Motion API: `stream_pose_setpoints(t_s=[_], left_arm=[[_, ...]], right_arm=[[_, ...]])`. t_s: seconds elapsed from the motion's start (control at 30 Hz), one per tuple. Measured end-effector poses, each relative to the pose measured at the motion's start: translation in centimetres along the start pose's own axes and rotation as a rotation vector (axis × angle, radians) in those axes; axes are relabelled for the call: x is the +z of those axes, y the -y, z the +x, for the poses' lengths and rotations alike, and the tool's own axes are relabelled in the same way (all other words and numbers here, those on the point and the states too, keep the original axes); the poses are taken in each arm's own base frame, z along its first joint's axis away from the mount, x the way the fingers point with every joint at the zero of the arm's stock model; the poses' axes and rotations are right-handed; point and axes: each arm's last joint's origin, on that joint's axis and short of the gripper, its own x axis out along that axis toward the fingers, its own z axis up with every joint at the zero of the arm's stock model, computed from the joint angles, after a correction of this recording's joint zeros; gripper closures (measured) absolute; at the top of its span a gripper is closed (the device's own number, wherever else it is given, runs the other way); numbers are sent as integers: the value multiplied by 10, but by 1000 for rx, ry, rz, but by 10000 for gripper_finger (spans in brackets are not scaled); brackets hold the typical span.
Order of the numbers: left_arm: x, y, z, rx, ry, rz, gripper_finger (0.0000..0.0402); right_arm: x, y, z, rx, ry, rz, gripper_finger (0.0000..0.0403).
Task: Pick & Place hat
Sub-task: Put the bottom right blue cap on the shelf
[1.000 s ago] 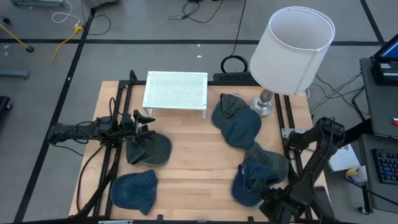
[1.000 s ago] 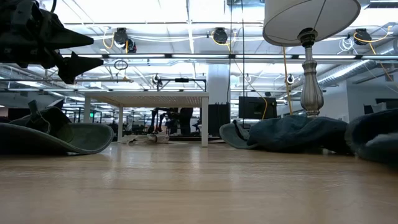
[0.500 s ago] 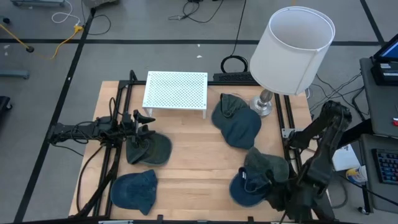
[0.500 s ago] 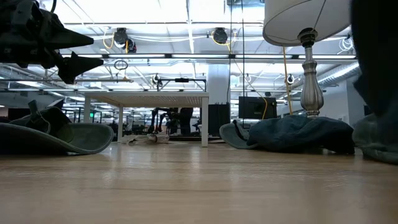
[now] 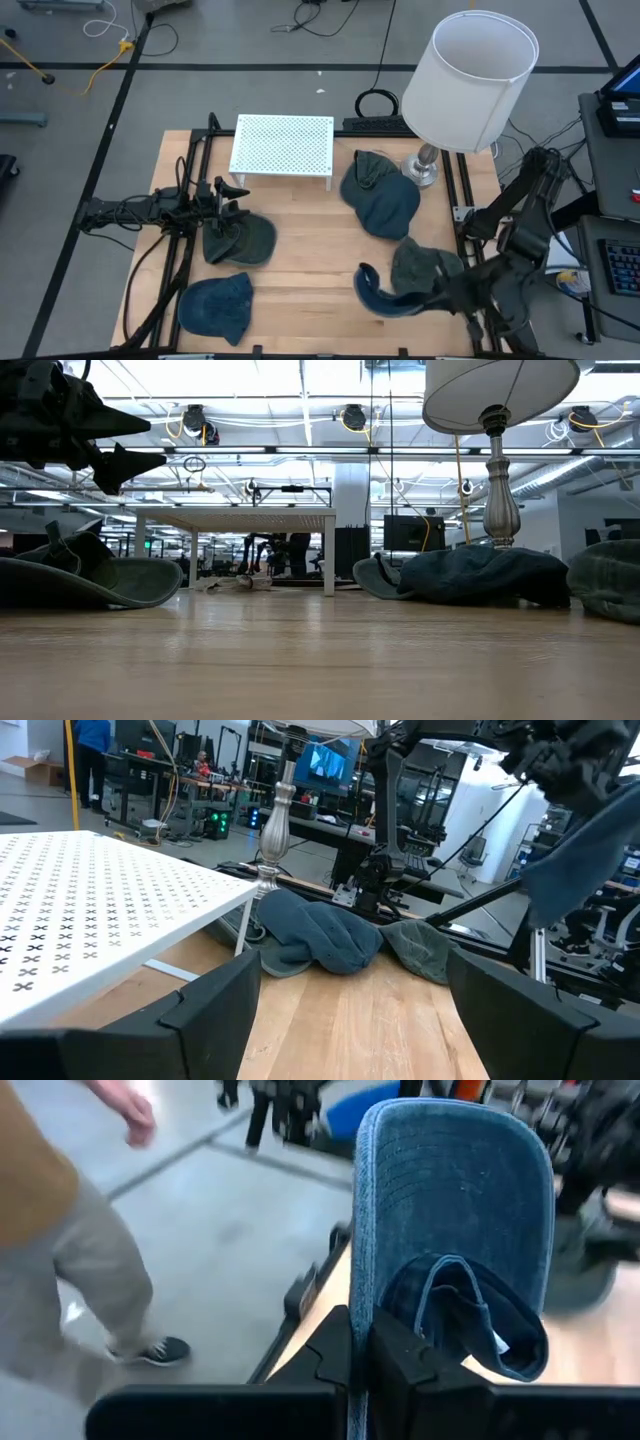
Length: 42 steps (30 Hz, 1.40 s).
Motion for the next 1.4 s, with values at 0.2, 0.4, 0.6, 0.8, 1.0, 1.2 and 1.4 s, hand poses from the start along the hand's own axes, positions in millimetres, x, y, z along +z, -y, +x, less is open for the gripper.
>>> stream_pose_setpoints(t_s=[0.2,0.4,0.6,0.8,1.0,1.2,1.4], left_arm=[[0,0,0,0,0,0,78],[0,0,0,0,0,0,78],[0,0,0,0,0,0,78],[0,0,0,0,0,0,78],[0,0,0,0,4,0,78],[5,1,0,-18,53,-69,78],[26,11,-3,-168,109,-97,78]], right_arm=[[13,15,6,-56,95,13,394],[20,32,11,-120,138,74,393],[25,46,15,-169,174,163,393],[26,57,18,-207,184,248,395],[26,67,21,-242,192,314,396],[27,75,29,-260,193,325,397],[31,82,35,-203,210,314,396]])
